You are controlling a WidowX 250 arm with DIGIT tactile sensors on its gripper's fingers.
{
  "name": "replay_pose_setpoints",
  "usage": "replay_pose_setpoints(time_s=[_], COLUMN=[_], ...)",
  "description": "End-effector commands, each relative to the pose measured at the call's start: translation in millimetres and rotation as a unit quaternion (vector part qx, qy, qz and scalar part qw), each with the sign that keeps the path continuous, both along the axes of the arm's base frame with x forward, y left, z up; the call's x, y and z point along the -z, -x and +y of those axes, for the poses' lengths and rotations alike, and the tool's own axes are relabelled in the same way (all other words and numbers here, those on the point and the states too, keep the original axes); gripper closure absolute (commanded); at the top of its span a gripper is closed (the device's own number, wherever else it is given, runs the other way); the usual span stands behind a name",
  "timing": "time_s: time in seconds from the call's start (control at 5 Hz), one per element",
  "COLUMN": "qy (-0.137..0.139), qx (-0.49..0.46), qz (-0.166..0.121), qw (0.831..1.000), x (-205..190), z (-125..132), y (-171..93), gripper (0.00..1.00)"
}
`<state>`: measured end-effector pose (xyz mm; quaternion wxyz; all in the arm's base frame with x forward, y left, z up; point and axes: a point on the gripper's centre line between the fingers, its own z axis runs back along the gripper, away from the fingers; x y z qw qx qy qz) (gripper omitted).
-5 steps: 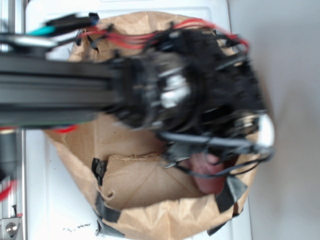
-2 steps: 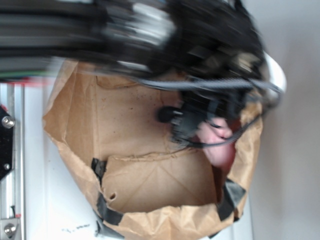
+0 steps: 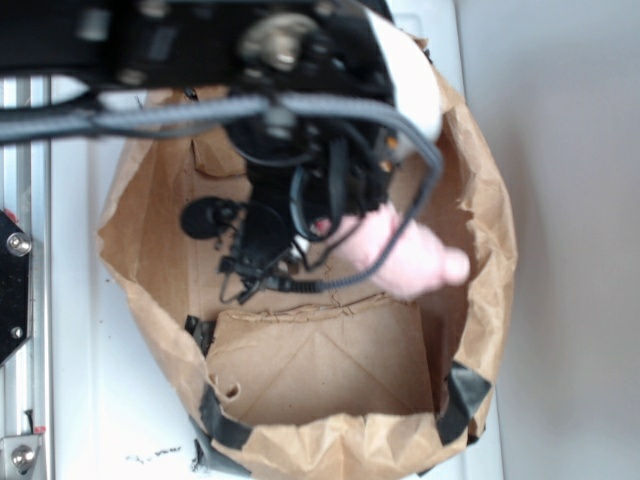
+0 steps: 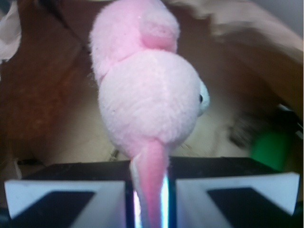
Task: Grab the pink bunny.
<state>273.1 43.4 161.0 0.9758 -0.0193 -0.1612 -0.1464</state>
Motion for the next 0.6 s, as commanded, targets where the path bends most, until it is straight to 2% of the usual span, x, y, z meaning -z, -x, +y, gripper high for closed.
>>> replay_pose_setpoints(time_s=[0.0,0.2,0.4], qy=[-0.023,-0.019,-0.027], qx=[-0.089,-0.068,-0.064], qz=[0.043,0.044,0.032], qw=[0.995,0.997,0.997], x=[-43,-54,-49], z=[2,10,8], y=[17,29,31], gripper=[1.0,1.0,1.0])
